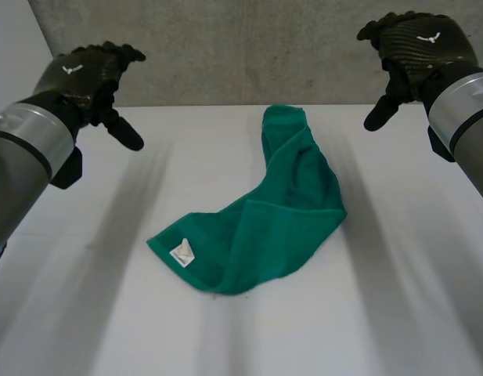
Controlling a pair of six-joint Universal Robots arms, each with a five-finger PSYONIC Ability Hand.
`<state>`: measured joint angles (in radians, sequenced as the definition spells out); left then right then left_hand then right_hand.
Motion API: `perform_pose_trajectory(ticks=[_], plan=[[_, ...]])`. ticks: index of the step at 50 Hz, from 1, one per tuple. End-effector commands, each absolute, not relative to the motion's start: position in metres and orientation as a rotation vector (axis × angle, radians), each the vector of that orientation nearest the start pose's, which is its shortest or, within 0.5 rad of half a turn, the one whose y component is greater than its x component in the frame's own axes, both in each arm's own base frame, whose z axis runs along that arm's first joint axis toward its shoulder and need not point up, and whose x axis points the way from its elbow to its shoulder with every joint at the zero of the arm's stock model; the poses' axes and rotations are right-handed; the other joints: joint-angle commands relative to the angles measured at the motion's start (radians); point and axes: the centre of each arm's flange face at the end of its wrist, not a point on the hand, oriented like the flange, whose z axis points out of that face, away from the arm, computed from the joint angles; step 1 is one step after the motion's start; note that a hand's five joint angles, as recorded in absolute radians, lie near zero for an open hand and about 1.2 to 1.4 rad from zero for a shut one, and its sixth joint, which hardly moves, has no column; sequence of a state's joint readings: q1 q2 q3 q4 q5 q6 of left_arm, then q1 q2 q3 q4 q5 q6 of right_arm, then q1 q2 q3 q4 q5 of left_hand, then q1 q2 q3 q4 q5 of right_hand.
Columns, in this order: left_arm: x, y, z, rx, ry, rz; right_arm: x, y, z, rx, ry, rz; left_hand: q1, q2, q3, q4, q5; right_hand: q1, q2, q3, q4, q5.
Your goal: Fold the towel.
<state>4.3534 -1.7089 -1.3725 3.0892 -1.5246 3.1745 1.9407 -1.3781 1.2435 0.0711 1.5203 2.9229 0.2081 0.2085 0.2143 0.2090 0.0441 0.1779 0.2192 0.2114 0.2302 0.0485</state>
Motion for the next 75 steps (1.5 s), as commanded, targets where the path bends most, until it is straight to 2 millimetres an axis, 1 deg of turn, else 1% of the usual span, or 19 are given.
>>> perform_pose_trajectory(ticks=[1,7,10,14,18,20,25,34,35,36,39,46,49,50,59,61,68,71,75], plan=[[-0.261,-0.272,0.28,0.631,2.51,-2.201,0.261,-0.278,0.329,-0.888,1.957,-2.154,0.011,0.011,0.005,0.01,0.001,-0.003,-0.045,-0.037,-0.056,-0.048],[-0.306,-0.246,0.238,0.852,2.651,-2.085,0.261,-0.279,0.304,-1.146,2.064,-2.1,0.008,0.008,0.002,0.007,-0.002,-0.003,-0.045,-0.037,-0.056,-0.048],[-0.31,-0.245,0.233,0.87,2.659,-2.075,0.26,-0.28,0.294,-1.204,2.101,-2.068,0.008,0.008,0.002,0.007,-0.002,-0.003,-0.045,-0.037,-0.056,-0.048],[-0.357,-0.235,0.2,1.064,2.642,-2.117,0.258,-0.276,0.271,-1.231,2.173,-1.973,0.032,0.031,0.025,0.031,0.021,-0.003,-0.045,-0.037,-0.056,-0.048],[-0.375,-0.233,0.189,1.131,2.609,-2.146,0.252,-0.276,0.258,-1.226,2.227,-1.924,0.058,0.058,0.052,0.057,0.048,-0.003,-0.045,-0.037,-0.056,-0.048],[-0.391,-0.24,0.17,1.217,2.548,-2.129,0.249,-0.271,0.242,-1.235,2.256,-1.879,0.073,0.072,0.067,0.072,0.062,-0.003,-0.045,-0.037,-0.056,-0.048],[-0.406,-0.248,0.119,1.434,2.376,-1.983,0.234,-0.268,0.214,-1.235,2.32,-1.836,0.202,0.201,0.196,0.201,0.191,-0.003,-0.045,-0.037,-0.056,-0.048],[-0.41,-0.252,0.109,1.465,2.342,-1.97,0.217,-0.279,0.207,-1.188,2.371,-1.826,0.578,0.577,0.572,0.577,0.567,-0.003,-0.045,-0.037,-0.056,-0.048],[-0.409,-0.251,0.111,1.466,2.341,-1.973,0.217,-0.279,0.207,-1.189,2.37,-1.826,1.014,1.013,1.008,1.013,1.003,-0.003,-0.045,-0.037,-0.056,-0.048],[-0.409,-0.251,0.113,1.464,2.341,-1.973,0.217,-0.279,0.207,-1.188,2.37,-1.828,1.184,1.183,1.178,1.183,1.173,-0.003,-0.045,-0.037,-0.056,-0.048],[-0.409,-0.251,0.132,1.435,2.308,-2.032,0.217,-0.28,0.21,-1.181,2.365,-1.843,1.188,1.188,1.182,1.187,1.178,-0.003,-0.045,-0.037,-0.056,-0.048],[-0.395,-0.245,0.249,1.162,2.027,-2.454,0.213,-0.286,0.219,-1.131,2.356,-1.902,1.188,1.188,1.182,1.187,1.178,-0.003,-0.045,-0.037,-0.056,-0.048],[-0.391,-0.24,0.269,1.127,1.965,-2.532,0.212,-0.292,0.222,-1.088,2.336,-1.948,1.188,1.188,1.182,1.187,1.178,-0.003,-0.045,-0.037,-0.056,-0.048],[-0.383,-0.233,0.291,1.09,1.907,-2.599,0.213,-0.293,0.224,-1.07,2.326,-1.961,1.188,1.188,1.182,1.187,1.178,-0.003,-0.045,-0.037,-0.056,-0.048],[-0.348,-0.198,0.329,1.106,1.82,-2.597,0.227,-0.325,0.242,-0.811,2.183,-1.961,1.188,1.188,1.182,1.187,1.178,-0.003,-0.045,-0.037,-0.056,-0.048],[-0.341,-0.188,0.336,1.114,1.793,-2.6,0.241,-0.34,0.235,-0.747,2.111,-1.843,1.188,1.188,1.182,1.187,1.178,-0.003,-0.045,-0.037,-0.056,-0.048],[-0.326,-0.17,0.352,1.11,1.728,-2.624,0.269,-0.356,0.208,-0.605,2.085,-1.533,1.188,1.188,1.182,1.187,1.178,-0.003,-0.045,-0.037,-0.056,-0.048],[-0.318,-0.16,0.362,1.096,1.703,-2.649,0.299,-0.36,0.195,-0.526,2.044,-1.453,1.188,1.188,1.182,1.187,1.178,-0.003,-0.045,-0.037,-0.056,-0.048],[-0.31,-0.152,0.372,1.079,1.679,-2.674,0.316,-0.37,0.179,-0.487,2.045,-1.462,1.188,1.188,1.182,1.187,1.178,-0.003,-0.045,-0.037,-0.056,-0.048]])
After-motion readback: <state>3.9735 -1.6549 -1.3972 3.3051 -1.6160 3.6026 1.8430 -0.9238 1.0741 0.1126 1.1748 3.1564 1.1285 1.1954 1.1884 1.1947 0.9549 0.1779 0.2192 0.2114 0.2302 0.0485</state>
